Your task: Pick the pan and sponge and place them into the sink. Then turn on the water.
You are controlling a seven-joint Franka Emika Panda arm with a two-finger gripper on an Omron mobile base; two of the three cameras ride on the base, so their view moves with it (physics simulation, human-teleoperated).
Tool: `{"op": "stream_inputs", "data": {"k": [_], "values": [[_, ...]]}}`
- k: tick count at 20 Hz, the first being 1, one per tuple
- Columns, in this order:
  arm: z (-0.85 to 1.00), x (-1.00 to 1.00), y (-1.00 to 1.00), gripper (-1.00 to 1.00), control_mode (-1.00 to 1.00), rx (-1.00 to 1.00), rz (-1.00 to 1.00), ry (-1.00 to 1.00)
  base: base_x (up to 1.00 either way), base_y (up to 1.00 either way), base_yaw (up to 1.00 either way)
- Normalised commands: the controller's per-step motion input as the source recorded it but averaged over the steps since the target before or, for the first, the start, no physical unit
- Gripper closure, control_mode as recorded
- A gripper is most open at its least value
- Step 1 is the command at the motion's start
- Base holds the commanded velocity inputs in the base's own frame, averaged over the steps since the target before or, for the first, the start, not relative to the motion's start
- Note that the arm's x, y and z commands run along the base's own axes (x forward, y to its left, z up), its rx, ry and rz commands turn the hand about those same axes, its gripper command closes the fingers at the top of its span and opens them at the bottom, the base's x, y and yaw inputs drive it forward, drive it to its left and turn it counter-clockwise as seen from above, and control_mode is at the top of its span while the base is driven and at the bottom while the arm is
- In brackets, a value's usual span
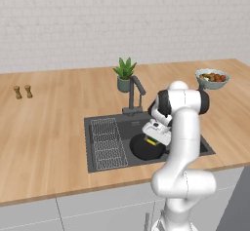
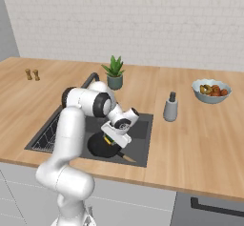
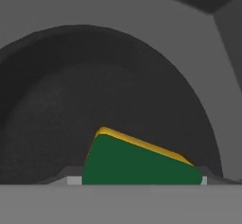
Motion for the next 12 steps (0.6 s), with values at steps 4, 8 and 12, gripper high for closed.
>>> {"op": "stream_inputs", "data": {"k": [4,8,12], "values": [[-0.35,-0.12,-0.37,-1.0,-1.0,0.12,0.12,-0.27,0.0,0.0,0.0],[-0.03,-0.27,-0.27,-1.0,-1.0,0.2,0.09,-0.36,0.0,0.0,0.0],[0.0,-0.41,-0.23,-1.0,-1.0,0.23,0.06,-0.34,0.0,0.0,0.0]]}}
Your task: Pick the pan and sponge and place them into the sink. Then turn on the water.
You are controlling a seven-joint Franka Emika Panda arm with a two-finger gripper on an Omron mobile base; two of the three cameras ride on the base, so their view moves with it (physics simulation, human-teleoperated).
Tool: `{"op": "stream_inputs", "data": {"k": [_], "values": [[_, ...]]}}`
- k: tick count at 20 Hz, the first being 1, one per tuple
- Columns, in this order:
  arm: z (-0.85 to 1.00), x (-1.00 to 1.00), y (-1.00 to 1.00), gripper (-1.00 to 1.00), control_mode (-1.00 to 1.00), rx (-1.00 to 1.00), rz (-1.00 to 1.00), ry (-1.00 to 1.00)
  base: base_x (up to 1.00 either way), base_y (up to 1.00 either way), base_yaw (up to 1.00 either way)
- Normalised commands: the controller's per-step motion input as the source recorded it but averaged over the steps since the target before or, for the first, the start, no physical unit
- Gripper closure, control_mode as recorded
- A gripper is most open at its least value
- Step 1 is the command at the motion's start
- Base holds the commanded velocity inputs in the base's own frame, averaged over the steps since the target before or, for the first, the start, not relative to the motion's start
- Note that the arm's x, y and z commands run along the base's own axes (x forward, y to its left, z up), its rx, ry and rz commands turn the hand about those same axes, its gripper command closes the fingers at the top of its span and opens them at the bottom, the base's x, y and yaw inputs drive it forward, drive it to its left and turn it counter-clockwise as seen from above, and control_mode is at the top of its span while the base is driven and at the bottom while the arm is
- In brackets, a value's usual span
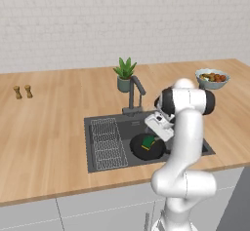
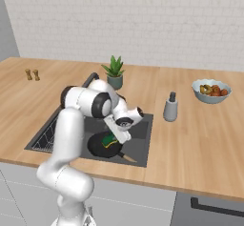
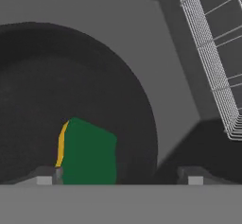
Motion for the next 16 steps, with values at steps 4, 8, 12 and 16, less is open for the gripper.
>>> {"op": "stream_inputs", "data": {"k": [4,8,12,16], "values": [[0.04,-0.56,-0.16,-1.0,-1.0,0.18,0.02,-0.32,0.0,0.0,0.0],[0.31,-0.98,-0.46,-1.0,-1.0,0.21,0.01,-0.38,0.0,0.0,0.0],[0.3,-1.0,-0.3,-1.0,-1.0,0.18,0.0,-0.42,0.0,0.0,0.0],[0.43,-1.0,-0.11,-1.0,-1.0,0.16,0.0,-0.44,0.0,0.0,0.0]]}}
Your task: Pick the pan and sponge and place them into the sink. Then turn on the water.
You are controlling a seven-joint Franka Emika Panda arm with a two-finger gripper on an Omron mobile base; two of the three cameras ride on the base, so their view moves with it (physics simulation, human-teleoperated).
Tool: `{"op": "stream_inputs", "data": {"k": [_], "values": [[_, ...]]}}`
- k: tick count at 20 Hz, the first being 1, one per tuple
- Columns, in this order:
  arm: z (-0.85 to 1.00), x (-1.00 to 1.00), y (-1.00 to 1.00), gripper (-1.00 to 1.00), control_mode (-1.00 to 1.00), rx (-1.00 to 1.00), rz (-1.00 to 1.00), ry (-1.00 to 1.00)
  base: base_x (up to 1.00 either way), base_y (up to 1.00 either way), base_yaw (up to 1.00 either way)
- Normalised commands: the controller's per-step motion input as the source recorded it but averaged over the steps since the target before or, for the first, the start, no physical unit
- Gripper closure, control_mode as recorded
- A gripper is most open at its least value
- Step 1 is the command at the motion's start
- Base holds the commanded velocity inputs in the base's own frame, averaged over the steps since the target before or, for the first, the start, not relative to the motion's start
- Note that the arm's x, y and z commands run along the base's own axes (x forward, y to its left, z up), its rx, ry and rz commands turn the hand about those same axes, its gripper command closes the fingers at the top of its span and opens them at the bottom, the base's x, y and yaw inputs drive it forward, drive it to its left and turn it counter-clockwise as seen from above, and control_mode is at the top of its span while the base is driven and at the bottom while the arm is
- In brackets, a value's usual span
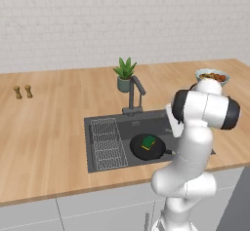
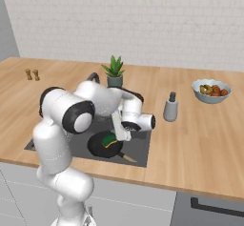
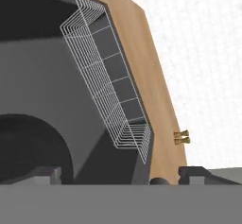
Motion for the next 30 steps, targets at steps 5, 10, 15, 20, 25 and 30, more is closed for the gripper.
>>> {"op": "stream_inputs", "data": {"k": [5,10,15,20,25,30], "values": [[0.41,-0.89,-0.06,-1.0,-1.0,0.24,-0.06,-0.28,0.0,0.0,0.0],[0.26,-0.45,-0.15,-1.0,-1.0,0.44,-0.11,-0.04,0.0,0.0,0.0],[0.26,-0.19,-0.14,-1.0,-1.0,0.43,0.0,0.1,0.0,0.0,0.0],[0.36,0.0,-0.02,-1.0,-1.0,0.34,0.0,0.27,0.0,0.0,0.0],[0.27,0.0,-0.02,-1.0,-1.0,0.22,0.0,0.47,0.0,0.0,0.0],[0.15,0.08,0.0,-1.0,-1.0,0.1,0.0,0.49,0.0,0.0,0.0]]}}
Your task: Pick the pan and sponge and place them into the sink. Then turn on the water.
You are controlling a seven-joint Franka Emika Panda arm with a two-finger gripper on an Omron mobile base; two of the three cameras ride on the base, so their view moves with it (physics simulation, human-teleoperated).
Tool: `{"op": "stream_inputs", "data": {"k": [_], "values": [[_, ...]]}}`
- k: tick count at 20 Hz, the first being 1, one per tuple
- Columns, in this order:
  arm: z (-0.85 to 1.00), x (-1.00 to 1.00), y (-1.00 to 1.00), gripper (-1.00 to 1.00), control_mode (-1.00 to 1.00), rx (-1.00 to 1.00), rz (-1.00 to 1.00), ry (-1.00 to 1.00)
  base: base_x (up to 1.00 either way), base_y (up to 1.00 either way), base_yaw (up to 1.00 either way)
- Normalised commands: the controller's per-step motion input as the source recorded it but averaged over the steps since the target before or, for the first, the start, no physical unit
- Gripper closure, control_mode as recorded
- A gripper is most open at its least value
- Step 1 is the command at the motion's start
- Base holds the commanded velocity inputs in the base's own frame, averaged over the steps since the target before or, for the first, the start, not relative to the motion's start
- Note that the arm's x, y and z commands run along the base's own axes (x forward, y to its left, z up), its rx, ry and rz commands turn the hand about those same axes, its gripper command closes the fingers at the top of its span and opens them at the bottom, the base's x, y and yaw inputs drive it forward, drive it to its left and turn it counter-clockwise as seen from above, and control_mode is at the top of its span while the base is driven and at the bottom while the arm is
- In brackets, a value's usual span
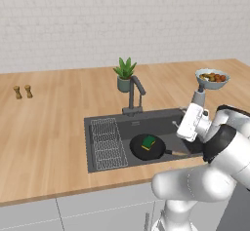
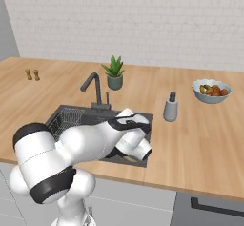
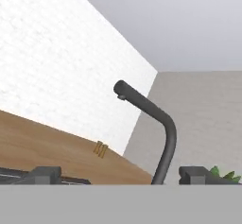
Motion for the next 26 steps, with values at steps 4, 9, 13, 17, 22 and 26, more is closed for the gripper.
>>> {"op": "stream_inputs", "data": {"k": [4,9,13,17,22,26], "values": [[0.0,0.36,0.04,-1.0,-1.0,0.0,-0.01,0.27,0.0,0.0,0.0],[-0.05,0.37,0.18,-1.0,-1.0,0.0,-0.02,0.04,0.0,0.0,0.0],[-0.24,0.28,0.18,-1.0,-1.0,0.0,-0.02,-0.01,0.0,0.0,0.0],[-0.27,0.33,0.03,-1.0,-1.0,0.0,0.0,-0.01,0.0,0.0,0.0],[-0.19,0.31,0.0,-1.0,-1.0,0.02,0.0,-0.06,0.0,0.0,0.0],[-0.11,0.35,0.0,-1.0,-1.0,0.04,0.0,-0.06,0.0,0.0,0.0]]}}
